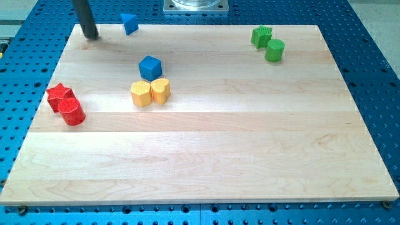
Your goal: Place the blue cube and blue triangle vertical to each other
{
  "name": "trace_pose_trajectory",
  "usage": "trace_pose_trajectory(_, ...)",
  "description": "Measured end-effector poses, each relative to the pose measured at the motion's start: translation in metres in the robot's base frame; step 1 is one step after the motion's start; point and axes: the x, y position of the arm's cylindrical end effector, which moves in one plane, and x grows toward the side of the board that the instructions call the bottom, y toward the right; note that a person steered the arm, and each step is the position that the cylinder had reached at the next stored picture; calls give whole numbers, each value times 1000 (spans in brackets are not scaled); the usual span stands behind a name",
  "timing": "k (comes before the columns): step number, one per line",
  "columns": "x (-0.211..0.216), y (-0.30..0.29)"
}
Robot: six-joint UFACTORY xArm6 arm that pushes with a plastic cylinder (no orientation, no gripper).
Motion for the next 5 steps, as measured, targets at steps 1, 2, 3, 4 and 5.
trace_pose_trajectory(1,-18,10)
trace_pose_trajectory(2,-18,50)
trace_pose_trajectory(3,31,125)
trace_pose_trajectory(4,100,193)
trace_pose_trajectory(5,68,215)
